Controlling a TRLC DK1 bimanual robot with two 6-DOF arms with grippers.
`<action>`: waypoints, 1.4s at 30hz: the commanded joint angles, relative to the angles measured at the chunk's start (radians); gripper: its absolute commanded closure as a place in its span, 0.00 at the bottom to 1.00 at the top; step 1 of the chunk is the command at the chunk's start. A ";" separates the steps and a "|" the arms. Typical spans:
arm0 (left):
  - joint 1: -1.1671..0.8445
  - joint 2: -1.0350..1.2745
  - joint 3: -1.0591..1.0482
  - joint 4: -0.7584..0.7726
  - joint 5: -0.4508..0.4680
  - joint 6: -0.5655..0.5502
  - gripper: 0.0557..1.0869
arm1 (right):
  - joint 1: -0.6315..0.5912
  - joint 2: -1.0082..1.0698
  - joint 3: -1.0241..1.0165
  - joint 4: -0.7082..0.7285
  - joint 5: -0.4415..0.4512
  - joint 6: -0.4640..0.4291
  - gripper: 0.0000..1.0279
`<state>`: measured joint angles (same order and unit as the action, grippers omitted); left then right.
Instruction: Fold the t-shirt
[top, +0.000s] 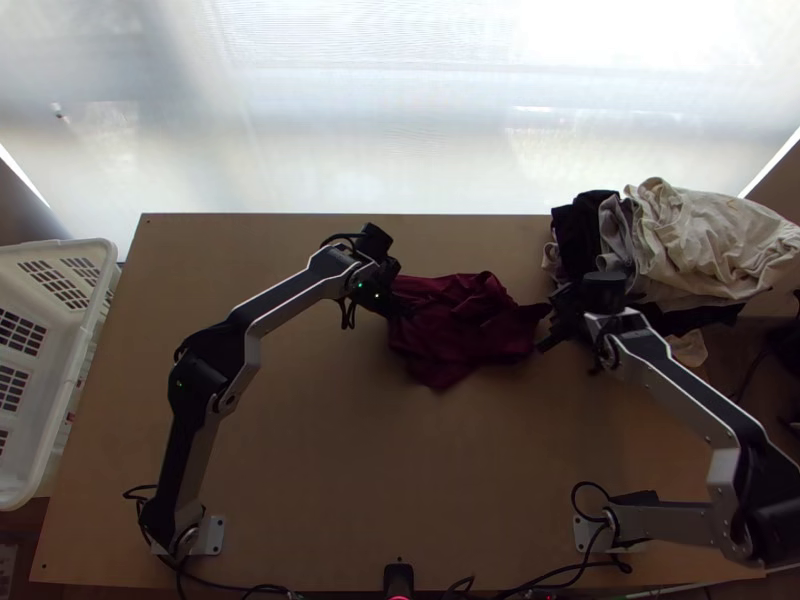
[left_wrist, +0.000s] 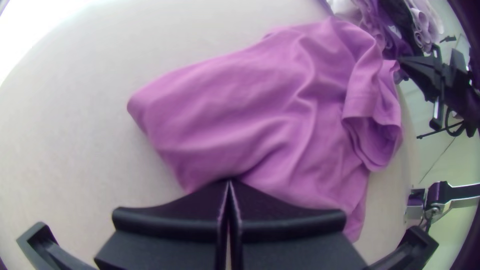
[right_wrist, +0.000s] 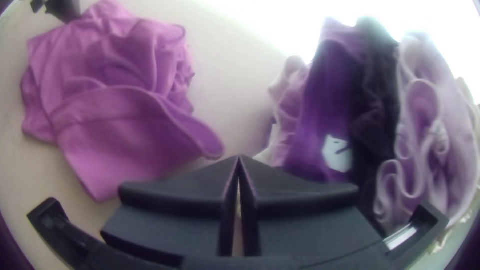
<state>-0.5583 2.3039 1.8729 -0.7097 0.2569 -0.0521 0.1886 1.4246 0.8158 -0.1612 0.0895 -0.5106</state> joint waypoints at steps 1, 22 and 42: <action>-0.012 0.014 0.011 -0.020 -0.004 0.014 0.96 | -0.001 -0.170 0.039 -0.103 -0.016 0.044 0.97; -0.003 0.003 0.003 -0.022 -0.004 0.015 0.96 | 0.460 0.396 0.315 0.112 0.001 0.175 0.97; -0.002 0.049 0.040 -0.025 -0.031 0.024 0.96 | 0.190 0.359 0.169 0.152 0.000 0.064 0.97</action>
<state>-0.5632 2.3329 1.8942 -0.7357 0.2390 -0.0326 0.5198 1.8706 1.0794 -0.0078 0.0860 -0.3794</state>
